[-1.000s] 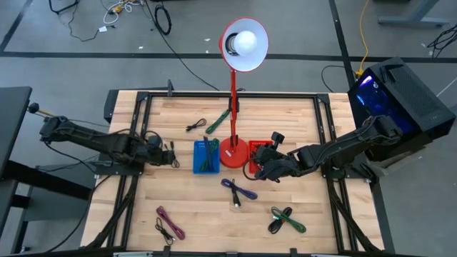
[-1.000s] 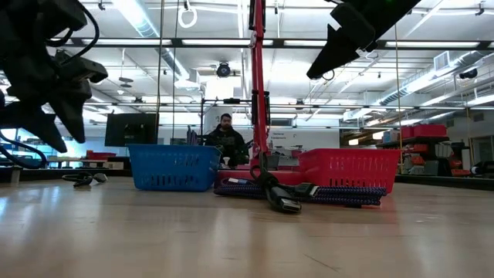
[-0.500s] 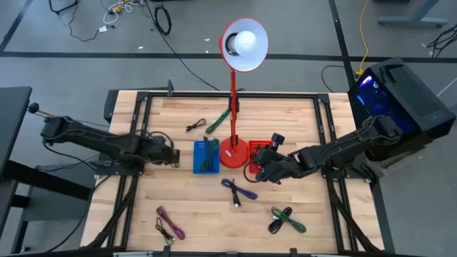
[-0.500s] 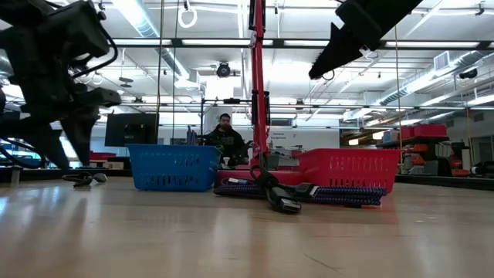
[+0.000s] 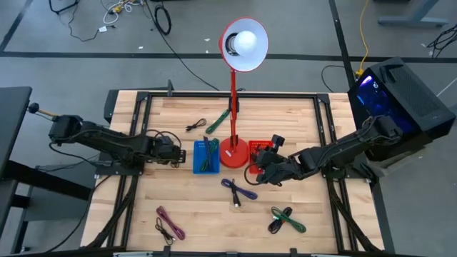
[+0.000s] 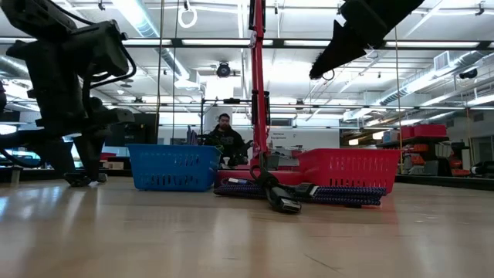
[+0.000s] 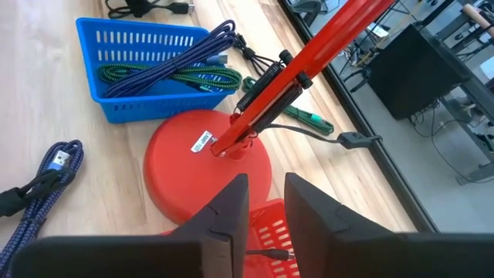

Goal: Pick & Place USB Port
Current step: Put the black charger cable into the orange bin

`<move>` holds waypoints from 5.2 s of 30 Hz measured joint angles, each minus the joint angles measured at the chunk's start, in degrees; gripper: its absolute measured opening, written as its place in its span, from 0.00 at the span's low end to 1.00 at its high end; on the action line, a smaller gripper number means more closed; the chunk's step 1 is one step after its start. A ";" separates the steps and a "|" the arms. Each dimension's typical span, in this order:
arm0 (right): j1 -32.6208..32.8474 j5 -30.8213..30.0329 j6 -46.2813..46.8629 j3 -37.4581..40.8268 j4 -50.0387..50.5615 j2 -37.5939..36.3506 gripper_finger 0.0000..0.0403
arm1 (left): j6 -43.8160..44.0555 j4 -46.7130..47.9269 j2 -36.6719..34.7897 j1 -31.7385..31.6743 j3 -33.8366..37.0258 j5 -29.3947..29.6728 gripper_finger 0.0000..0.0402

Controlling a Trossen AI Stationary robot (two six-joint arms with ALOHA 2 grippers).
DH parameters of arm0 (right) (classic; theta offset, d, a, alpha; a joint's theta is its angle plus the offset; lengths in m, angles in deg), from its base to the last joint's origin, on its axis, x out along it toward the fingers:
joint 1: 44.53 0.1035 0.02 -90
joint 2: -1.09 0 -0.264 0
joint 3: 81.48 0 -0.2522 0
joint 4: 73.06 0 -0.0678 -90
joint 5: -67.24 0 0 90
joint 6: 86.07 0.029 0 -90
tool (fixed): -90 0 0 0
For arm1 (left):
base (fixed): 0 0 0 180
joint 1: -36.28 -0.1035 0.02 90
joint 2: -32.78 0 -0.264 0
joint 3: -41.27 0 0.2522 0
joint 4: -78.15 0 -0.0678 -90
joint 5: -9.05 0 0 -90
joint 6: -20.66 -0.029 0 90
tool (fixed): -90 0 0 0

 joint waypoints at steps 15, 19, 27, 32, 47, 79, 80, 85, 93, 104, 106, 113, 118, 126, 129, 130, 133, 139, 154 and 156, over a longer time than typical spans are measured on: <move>-0.03 -0.17 0.04 0.00 0.37 0.00 0.21 | -8.72 3.65 -0.19 0.76 0.29 -0.44 0.03; -0.43 -2.06 0.11 0.00 0.17 0.00 0.21 | -11.80 3.47 -4.69 1.64 0.17 0.89 0.03; -2.74 -3.58 1.27 0.00 -2.85 0.00 0.21 | -19.95 16.34 -15.59 6.28 -12.39 14.63 0.03; -3.94 -1.39 -2.69 0.00 -11.97 0.00 0.21 | -34.65 6.94 -19.26 11.83 -17.49 23.96 0.02; -9.29 32.54 -20.36 0.00 -47.36 0.00 0.21 | -75.16 -28.06 -13.26 22.34 -16.42 27.05 0.02; -12.08 38.90 -21.84 0.04 -61.79 4.84 0.48 | -94.30 -64.57 1.23 10.82 -16.51 8.49 0.02; -12.36 38.90 -21.84 0.04 -62.33 5.12 0.48 | -94.30 -64.84 1.25 10.82 -16.51 8.14 0.02; -13.75 39.38 -21.37 0.04 -64.99 6.30 0.48 | -94.30 -64.96 1.52 10.98 -16.51 7.91 0.02; -14.33 41.14 -20.74 0.04 -67.09 7.10 0.35 | -94.25 -65.64 3.88 10.56 -16.53 7.96 0.02; -13.68 40.89 -21.64 0.02 -64.61 6.54 0.02 | -93.40 -67.20 5.31 10.58 -16.68 10.13 0.18; -13.27 38.69 -21.56 0.02 -60.46 5.05 0.01 | -93.56 -66.51 5.30 10.58 -16.68 11.59 0.22; -9.32 28.50 -18.67 0.02 -42.92 -1.68 0.01 | -96.23 -60.89 1.05 12.49 -16.81 18.47 0.28; -5.83 19.98 -9.11 0.00 -27.45 -3.72 0.00 | -96.24 -55.44 -3.46 13.86 -16.81 22.37 0.29; 0.46 4.50 14.27 0.07 -6.12 -3.05 0.00 | -94.21 -43.36 -6.27 14.92 -16.81 26.29 0.29; 2.43 -1.45 23.88 0.07 -0.73 -3.10 0.00 | -94.09 -40.72 -6.18 15.28 -16.79 28.92 0.29; 3.02 -3.34 27.11 0.07 0.98 -3.10 0.00 | -93.76 -40.26 -6.20 15.44 -16.79 29.63 0.29; 4.03 -7.65 35.61 1.44 2.71 -3.03 0.00 | -92.34 -38.35 -6.18 15.55 -16.79 30.70 0.29; 4.04 -8.83 47.39 12.91 -7.55 -2.87 0.00 | -91.11 -37.30 -6.18 15.50 -16.79 31.09 0.29; 0.63 -6.09 52.94 25.39 -24.13 -2.87 0.01 | -90.80 -37.31 -6.18 15.15 -16.79 31.08 0.29; 0.67 -5.99 51.65 25.40 -25.36 -2.86 0.05 | -90.80 -37.31 -6.18 15.15 -16.79 31.08 0.29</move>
